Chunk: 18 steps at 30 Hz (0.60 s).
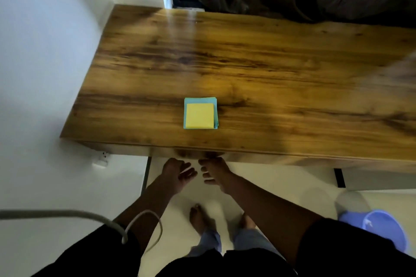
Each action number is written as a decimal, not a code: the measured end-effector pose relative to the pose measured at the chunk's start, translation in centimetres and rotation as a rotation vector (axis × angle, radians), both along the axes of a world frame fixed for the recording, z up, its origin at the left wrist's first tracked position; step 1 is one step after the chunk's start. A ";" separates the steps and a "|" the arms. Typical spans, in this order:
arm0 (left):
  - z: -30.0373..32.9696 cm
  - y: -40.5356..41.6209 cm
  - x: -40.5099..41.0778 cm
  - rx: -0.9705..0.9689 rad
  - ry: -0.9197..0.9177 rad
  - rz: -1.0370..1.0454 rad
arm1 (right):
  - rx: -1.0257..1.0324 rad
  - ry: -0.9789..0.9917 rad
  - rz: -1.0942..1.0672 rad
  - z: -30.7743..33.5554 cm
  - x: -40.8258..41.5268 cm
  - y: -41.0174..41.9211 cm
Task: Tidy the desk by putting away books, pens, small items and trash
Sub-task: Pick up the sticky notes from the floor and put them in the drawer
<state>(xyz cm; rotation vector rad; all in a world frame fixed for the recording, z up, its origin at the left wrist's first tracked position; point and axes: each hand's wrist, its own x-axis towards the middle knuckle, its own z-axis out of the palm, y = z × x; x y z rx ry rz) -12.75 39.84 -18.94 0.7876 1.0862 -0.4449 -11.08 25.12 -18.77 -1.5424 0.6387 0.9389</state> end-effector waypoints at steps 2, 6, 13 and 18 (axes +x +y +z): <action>-1.1 0.3 0.3 -0.138 0.017 0.179 | 0.071 0.140 -0.154 -0.4 0.0 -0.3; -2.4 1.0 1.0 -0.282 -0.042 0.340 | 0.279 0.202 -0.655 -1.5 0.4 -1.6; -2.1 0.6 0.6 -0.331 -0.091 0.389 | 0.320 0.180 -0.792 -1.6 0.2 -3.2; -1.6 0.2 -0.5 -0.267 -0.121 0.353 | 0.353 0.157 -0.826 -1.6 -1.0 -3.3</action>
